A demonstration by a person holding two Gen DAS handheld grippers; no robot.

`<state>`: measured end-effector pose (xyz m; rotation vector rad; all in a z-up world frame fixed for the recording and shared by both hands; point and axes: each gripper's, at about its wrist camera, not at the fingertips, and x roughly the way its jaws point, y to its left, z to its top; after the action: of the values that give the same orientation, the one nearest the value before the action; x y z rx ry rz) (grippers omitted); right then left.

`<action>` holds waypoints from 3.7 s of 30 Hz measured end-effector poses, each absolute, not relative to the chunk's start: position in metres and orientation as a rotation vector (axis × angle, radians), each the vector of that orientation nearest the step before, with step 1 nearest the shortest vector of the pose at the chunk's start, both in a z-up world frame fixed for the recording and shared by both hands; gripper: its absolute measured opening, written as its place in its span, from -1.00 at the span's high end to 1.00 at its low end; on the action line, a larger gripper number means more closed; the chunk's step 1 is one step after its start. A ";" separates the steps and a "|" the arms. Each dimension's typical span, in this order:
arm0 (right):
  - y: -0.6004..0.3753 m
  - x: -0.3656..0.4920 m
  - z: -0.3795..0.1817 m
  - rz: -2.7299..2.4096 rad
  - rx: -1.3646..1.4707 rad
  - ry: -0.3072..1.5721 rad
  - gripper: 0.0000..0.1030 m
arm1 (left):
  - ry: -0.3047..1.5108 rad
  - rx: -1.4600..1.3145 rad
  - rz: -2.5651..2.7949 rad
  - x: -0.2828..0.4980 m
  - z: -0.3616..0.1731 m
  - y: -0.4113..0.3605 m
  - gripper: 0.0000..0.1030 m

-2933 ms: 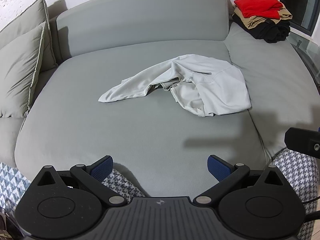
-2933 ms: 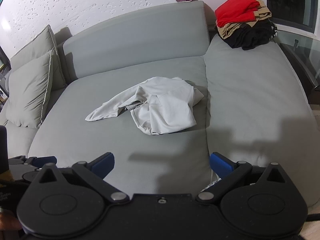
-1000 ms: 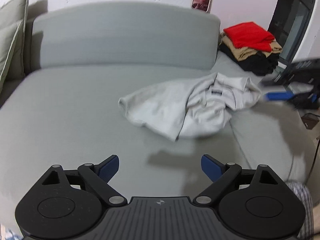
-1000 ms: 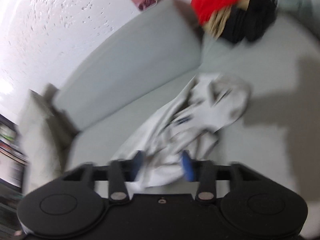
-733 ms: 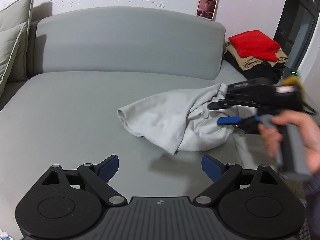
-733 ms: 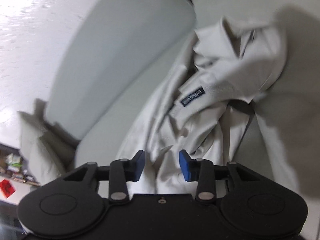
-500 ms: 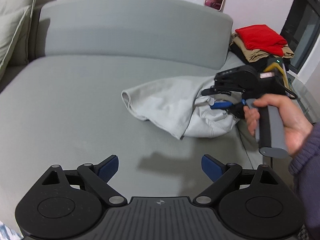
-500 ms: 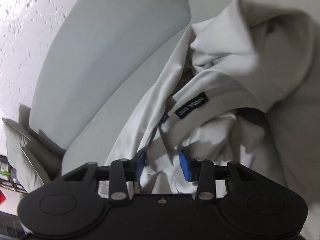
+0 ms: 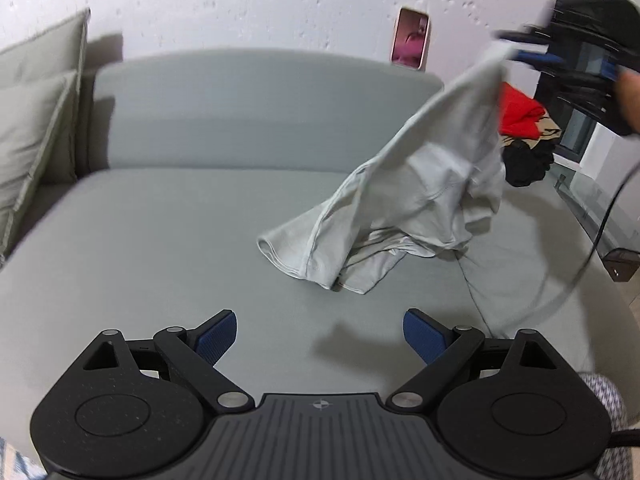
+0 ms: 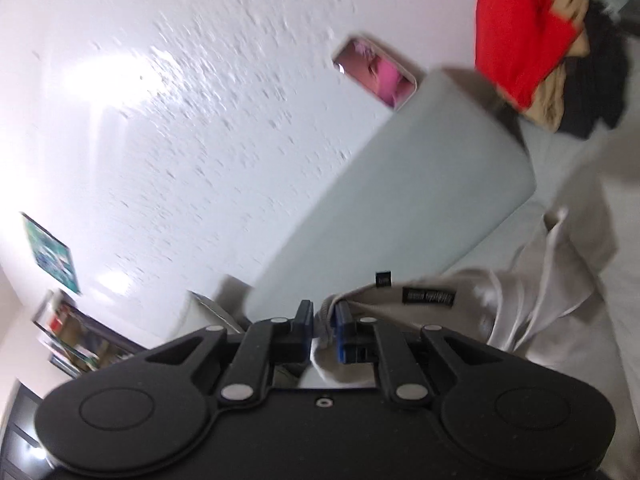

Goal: Fold clothes

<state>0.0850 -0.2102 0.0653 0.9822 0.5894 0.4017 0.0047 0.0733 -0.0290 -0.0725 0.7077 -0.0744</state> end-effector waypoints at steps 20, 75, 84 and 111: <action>-0.289 -0.052 -0.047 0.222 0.885 0.851 0.04 | 0.861 -0.278 -0.244 -0.004 -0.066 0.050 -0.37; -0.249 0.028 -0.119 0.219 0.716 0.938 -0.04 | 0.792 -0.558 0.164 0.035 -0.121 0.197 0.88; -0.176 0.090 -0.151 0.321 0.148 0.974 -0.04 | 0.812 -0.330 -0.038 0.044 -0.127 0.148 0.87; -0.316 0.020 -0.084 -0.128 0.497 0.846 0.21 | 0.887 -0.239 0.123 0.014 -0.135 0.138 0.47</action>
<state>0.0197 -0.3162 -0.0845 0.4966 0.8458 -0.1282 0.0143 0.1383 -0.1347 -0.2391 0.8871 0.1234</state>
